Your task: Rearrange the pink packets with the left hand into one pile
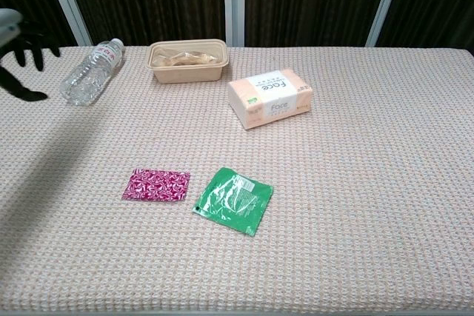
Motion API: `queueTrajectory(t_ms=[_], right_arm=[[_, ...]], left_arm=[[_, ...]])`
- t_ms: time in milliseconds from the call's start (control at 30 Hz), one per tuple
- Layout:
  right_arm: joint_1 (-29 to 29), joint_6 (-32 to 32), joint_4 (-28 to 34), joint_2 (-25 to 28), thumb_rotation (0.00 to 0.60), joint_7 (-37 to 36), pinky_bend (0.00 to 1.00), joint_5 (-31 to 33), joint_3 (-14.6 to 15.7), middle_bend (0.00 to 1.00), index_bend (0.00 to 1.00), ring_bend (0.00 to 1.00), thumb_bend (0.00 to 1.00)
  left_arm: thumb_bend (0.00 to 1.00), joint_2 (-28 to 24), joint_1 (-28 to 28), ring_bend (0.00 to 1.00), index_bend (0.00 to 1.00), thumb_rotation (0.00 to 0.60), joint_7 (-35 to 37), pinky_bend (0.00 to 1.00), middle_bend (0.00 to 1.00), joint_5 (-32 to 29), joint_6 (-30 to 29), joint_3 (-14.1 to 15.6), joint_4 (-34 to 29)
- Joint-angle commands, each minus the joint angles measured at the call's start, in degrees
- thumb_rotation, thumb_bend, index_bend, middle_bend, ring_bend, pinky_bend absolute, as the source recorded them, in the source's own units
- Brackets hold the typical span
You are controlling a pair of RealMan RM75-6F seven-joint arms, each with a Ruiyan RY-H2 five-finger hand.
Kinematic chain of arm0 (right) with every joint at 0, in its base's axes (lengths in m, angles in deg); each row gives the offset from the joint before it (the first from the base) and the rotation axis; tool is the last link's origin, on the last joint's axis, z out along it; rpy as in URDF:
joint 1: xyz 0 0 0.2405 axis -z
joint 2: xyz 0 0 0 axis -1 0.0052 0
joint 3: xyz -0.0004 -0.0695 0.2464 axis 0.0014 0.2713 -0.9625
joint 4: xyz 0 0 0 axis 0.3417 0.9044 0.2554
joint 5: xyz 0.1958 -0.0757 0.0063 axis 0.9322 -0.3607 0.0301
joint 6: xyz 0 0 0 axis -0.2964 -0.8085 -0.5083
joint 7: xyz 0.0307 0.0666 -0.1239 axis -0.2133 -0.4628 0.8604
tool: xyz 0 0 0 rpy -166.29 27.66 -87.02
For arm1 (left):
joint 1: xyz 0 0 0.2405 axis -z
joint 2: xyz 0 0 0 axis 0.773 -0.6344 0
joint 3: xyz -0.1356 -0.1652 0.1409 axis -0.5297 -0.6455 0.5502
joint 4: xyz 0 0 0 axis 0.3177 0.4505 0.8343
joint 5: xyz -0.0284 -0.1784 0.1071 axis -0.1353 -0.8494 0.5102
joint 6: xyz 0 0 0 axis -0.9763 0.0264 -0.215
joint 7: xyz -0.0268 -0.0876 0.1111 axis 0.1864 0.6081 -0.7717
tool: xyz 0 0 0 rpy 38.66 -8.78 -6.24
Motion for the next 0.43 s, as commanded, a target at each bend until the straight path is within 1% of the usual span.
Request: queueTrajectory(t_ms=[33, 100, 200, 300, 433], right_arm=[[-0.14, -0.10, 0.14, -0.01, 0.600, 0.18, 0.00, -0.13, 0.03, 0.12, 0.10, 0.00, 0.09], [-0.23, -0.07, 0.28, -0.05, 0.600, 0.30, 0.00, -0.31, 0.03, 0.12, 0.10, 0.00, 0.09], [-0.29, -0.06, 0.53, -0.06, 0.600, 0.57, 0.00, -0.61, 0.19, 0.12, 0.10, 0.00, 0.09], [-0.31, 0.04, 0.78, -0.08, 0.600, 0.80, 0.00, -0.78, 0.26, 0.12, 0.10, 0.00, 0.09], [-0.23, 0.27, 1.16, 0.01, 0.600, 1.09, 0.00, -1.01, 0.41, 0.12, 0.10, 0.00, 0.09]], left_arm=[[0.22, -4.10, -6.45, 0.33, 0.38, 0.600, 7.54, 0.45, 0.42, 5.43, -4.70, 2.23, 5.18], [0.22, -5.11, -8.56, 0.32, 0.38, 0.600, 9.53, 0.41, 0.40, 7.15, -6.26, 2.90, 6.14], [0.22, -6.91, -11.85, 0.31, 0.38, 0.600, 10.97, 0.38, 0.40, 9.23, -8.93, 3.80, 5.63], [0.22, -8.31, -14.84, 0.31, 0.38, 0.600, 11.00, 0.38, 0.40, 11.14, -11.71, 4.60, 4.13], [0.22, -10.02, -18.19, 0.31, 0.38, 0.600, 9.90, 0.38, 0.40, 12.93, -13.70, 5.70, -0.27]])
